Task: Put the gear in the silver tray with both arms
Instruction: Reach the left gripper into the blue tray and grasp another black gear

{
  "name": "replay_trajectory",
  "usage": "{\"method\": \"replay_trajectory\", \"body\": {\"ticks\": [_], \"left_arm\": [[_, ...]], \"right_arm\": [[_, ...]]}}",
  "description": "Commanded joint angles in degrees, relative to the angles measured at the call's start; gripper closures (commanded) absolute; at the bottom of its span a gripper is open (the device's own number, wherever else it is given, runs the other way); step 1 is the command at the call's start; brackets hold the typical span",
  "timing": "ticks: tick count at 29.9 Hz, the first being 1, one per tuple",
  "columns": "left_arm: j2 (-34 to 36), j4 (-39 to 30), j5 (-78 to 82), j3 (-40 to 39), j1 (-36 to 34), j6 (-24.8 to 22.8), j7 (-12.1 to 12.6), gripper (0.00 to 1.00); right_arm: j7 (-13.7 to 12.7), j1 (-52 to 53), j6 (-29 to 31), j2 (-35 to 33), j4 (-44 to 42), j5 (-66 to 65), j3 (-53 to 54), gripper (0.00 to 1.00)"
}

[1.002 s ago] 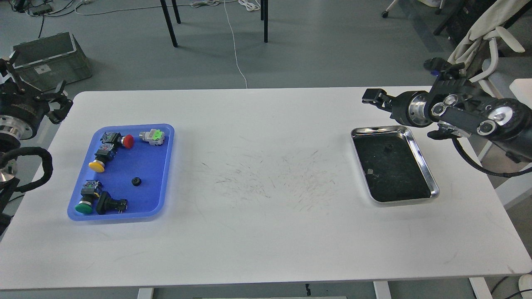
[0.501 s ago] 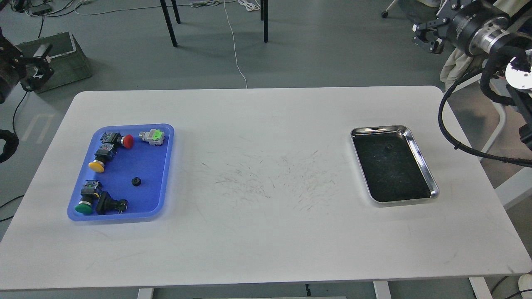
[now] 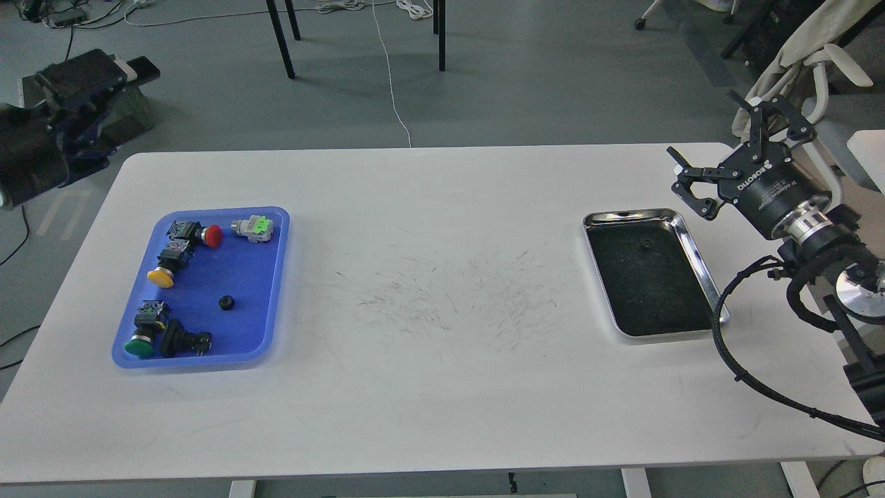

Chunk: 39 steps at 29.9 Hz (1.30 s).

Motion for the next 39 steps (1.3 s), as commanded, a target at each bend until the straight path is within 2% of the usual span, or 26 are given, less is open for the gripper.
{"method": "replay_trajectory", "body": {"ticks": [1, 3, 6, 10, 19, 23, 34, 39], "left_arm": [[-2.3, 0.4, 10.7, 7.4, 0.1, 0.6, -0.4, 0.02], [-4.2, 0.9, 16.6, 9.7, 0.2, 4.1, -1.2, 0.02], [-8.0, 4.1, 29.6, 12.3, 0.3, 10.7, -6.1, 0.02], [-9.6, 8.1, 41.9, 17.6, 0.5, 13.3, -8.0, 0.02], [-12.9, 17.0, 57.2, 21.4, 0.3, 14.8, -8.3, 0.03], [-16.3, 22.0, 61.2, 25.0, 0.2, 18.4, -8.3, 0.04], [-18.5, 23.7, 61.7, 30.0, 0.1, 19.3, -8.3, 0.07], [-20.7, 26.6, 61.6, 30.0, -0.2, 19.4, -8.4, 0.14]], "right_arm": [[0.4, -1.7, 0.7, 2.1, -0.6, 0.1, 0.3, 0.03], [0.4, -2.4, 0.8, 3.3, -0.6, 0.0, 0.3, 0.03], [0.4, -3.2, 1.0, 4.4, -0.5, -0.1, 0.2, 0.03], [0.5, -4.3, 1.0, 4.5, -0.6, -0.1, 0.3, 0.03], [0.6, -5.0, 0.9, 4.6, -0.6, -0.3, -0.2, 0.03], [0.6, -5.3, 0.9, 4.7, -0.8, -0.6, -0.2, 0.03], [0.9, -5.5, 0.7, 4.7, -0.7, -0.8, -0.2, 0.03], [1.0, -5.7, 0.5, 4.6, -0.8, -0.8, 0.2, 0.03]]}}
